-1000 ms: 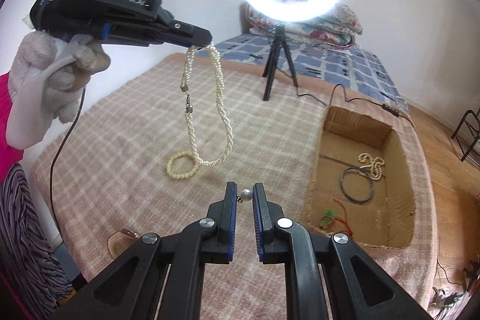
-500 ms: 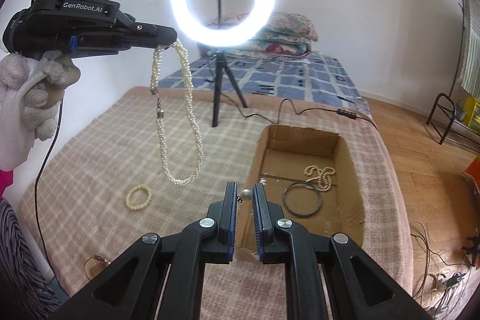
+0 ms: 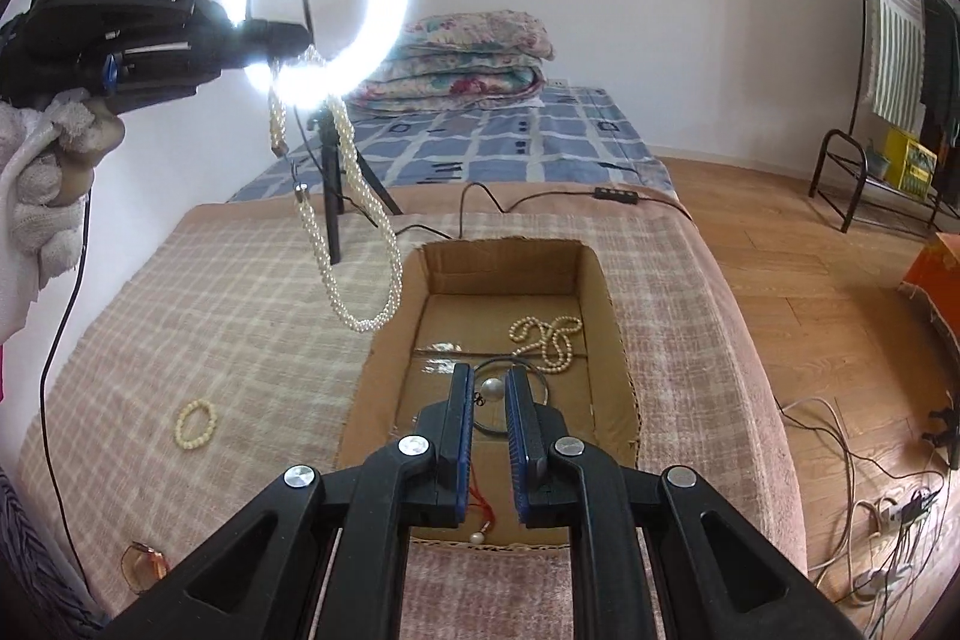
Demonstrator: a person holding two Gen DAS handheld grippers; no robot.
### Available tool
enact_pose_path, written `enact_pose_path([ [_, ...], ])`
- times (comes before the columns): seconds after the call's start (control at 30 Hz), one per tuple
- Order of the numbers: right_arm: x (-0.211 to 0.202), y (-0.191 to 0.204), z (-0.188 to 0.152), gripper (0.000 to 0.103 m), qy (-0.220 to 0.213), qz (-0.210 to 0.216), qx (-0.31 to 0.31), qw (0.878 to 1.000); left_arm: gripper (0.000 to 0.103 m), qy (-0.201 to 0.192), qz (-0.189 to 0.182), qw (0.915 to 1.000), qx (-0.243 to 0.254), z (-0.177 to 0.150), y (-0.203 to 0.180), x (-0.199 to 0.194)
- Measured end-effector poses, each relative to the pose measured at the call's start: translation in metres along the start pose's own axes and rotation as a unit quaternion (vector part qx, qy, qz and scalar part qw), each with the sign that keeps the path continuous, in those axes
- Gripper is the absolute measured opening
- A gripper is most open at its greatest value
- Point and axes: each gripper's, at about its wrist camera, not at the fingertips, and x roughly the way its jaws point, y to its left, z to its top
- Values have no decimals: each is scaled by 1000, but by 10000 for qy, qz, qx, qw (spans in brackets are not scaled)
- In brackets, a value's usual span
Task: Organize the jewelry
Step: 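Carry the necklace in the left tool while the right tool carries the earring to the box, then open the left tool over the box while the right tool releases the earring inside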
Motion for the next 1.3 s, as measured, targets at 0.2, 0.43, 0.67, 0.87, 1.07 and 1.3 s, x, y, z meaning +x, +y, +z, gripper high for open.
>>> enact_pose_path([
  [0.2, 16, -13, -7, 8, 185, 4, 136, 9997, 6, 180, 126, 9998, 33, 0, -5, 33],
  [0.43, 26, -14, -12, 10, 313, 34, 100, 9995, 6, 384, 355, 9985, 147, -5, -7, 59],
  [0.67, 22, -9, -13, 74, 229, -31, 8, 9997, 57, 309, 512, 9978, 286, -7, -10, 59],
  [0.87, 10, 4, -9, 103, -53, -339, -207, 9992, 72, 341, 580, 9974, 270, -8, -9, 51],
  [1.07, 3, 16, -6, 103, -37, -437, -363, 9984, 73, 311, 666, 9970, 252, -11, -8, 35],
  [1.3, -10, 27, -2, 103, -89, -583, -387, 9975, 74, 196, 778, 9964, 276, -14, -5, 4],
])
